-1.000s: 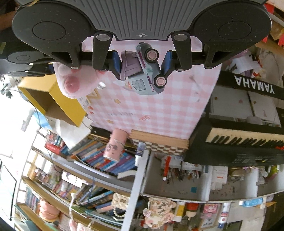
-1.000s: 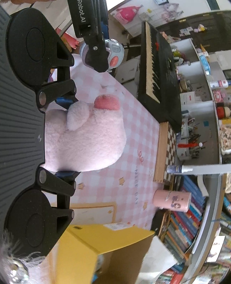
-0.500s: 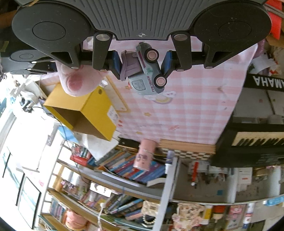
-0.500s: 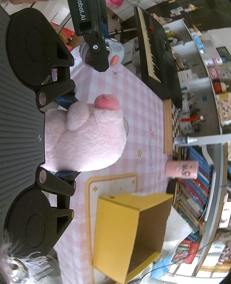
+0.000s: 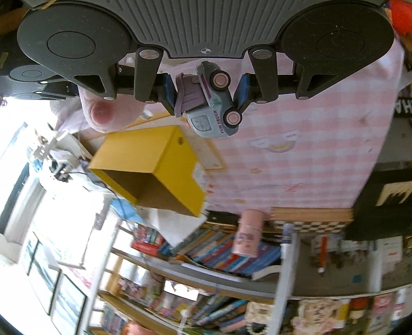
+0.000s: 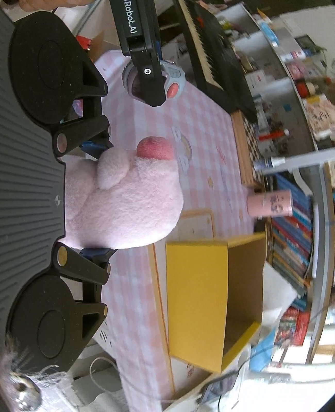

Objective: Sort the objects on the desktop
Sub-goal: 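Carry the toy car with the left tool while the right tool carries the plush pig to the yellow box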

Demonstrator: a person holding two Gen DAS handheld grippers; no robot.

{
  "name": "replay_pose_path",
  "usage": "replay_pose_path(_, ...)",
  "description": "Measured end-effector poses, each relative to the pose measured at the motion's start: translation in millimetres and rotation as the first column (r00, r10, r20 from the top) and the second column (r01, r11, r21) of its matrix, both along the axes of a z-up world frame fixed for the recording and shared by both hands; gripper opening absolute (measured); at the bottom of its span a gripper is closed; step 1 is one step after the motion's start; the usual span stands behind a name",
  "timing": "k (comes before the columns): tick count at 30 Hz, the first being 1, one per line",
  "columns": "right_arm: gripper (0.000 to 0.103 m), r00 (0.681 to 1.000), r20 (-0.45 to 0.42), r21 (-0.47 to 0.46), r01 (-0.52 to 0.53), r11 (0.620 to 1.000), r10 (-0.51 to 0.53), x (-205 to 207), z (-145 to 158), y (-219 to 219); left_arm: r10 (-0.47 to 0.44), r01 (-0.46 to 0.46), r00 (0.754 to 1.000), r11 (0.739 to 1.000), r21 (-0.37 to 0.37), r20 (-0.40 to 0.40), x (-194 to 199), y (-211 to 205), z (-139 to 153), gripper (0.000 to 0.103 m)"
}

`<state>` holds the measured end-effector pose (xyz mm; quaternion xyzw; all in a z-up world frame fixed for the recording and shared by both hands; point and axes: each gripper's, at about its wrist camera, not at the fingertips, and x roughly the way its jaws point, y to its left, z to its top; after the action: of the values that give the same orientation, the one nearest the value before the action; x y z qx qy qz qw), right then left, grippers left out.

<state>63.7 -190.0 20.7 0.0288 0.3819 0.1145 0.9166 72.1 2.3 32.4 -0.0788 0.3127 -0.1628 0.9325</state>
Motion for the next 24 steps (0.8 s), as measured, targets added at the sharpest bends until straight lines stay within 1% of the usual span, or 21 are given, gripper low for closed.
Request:
replay_pose_path(5, 0.061, 0.997, -0.022, 0.016, 0.078, 0.997, -0.078, -1.1, -3.3, -29.9, -0.088, 0.088, 0.996, 0.996, 0.016, -0.002, 11.2, -31.1, 0.2, 0.046)
replay_pose_path(8, 0.061, 0.992, -0.027, 0.026, 0.120, 0.992, -0.119, 2.7, -2.4, -46.7, -0.104, 0.104, 0.995, 0.994, 0.017, 0.006, 17.4, -43.3, 1.6, 0.046)
replay_pose_path(14, 0.061, 0.992, -0.039, 0.017, 0.123, 0.992, -0.122, 14.8, -1.8, -68.9, -0.117, 0.117, 0.993, 0.993, 0.010, 0.005, 35.2, -68.3, 1.3, 0.046)
replay_pose_path(19, 0.061, 0.990, -0.051, 0.005, 0.133, 0.991, -0.133, 33.5, -0.6, -92.4, -0.126, 0.126, 0.992, 0.992, 0.001, 0.012, 52.1, -90.6, 2.6, 0.046)
replay_pose_path(24, 0.061, 0.991, -0.043, -0.001, 0.130, 0.991, -0.130, 53.2, 2.5, -117.1, -0.138, 0.138, 0.989, 0.990, 0.003, 0.044, 68.4, -116.2, 5.9, 0.046)
